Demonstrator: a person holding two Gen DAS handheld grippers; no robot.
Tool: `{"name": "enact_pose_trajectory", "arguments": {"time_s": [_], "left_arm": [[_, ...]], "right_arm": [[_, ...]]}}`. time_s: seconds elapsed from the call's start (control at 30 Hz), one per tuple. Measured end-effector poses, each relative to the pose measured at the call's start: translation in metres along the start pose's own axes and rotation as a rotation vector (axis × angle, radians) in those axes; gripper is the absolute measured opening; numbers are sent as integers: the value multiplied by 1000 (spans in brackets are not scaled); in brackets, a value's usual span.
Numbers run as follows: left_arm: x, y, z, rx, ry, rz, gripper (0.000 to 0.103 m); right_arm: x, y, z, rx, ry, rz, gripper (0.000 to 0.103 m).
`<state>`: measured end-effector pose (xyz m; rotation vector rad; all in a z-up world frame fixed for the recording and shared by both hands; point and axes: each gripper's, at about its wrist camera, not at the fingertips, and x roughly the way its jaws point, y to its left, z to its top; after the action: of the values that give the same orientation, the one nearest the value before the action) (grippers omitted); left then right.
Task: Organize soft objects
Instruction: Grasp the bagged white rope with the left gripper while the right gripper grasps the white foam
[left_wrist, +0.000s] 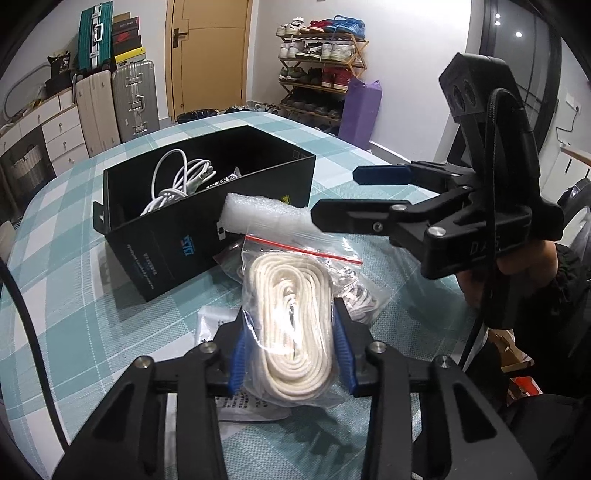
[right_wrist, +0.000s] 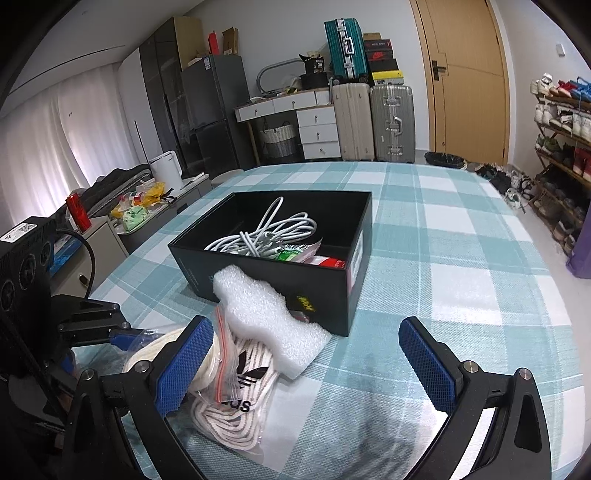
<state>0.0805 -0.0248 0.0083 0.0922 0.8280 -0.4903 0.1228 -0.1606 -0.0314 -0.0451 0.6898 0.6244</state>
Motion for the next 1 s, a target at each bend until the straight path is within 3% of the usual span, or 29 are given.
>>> {"name": "enact_pose_trajectory", "arguments": {"time_s": [0.4,0.73,1.0], "left_arm": [[2,-1,-1,7,10,5,38],[4,-1,-2,18,18,5,38],[1,-4,-4,36,20,4,38]], "right_arm": [[31,5,2,85,90,37,101],[45,-3,2,147,127,79,74],[33,2,2,103,86,84,73]]}}
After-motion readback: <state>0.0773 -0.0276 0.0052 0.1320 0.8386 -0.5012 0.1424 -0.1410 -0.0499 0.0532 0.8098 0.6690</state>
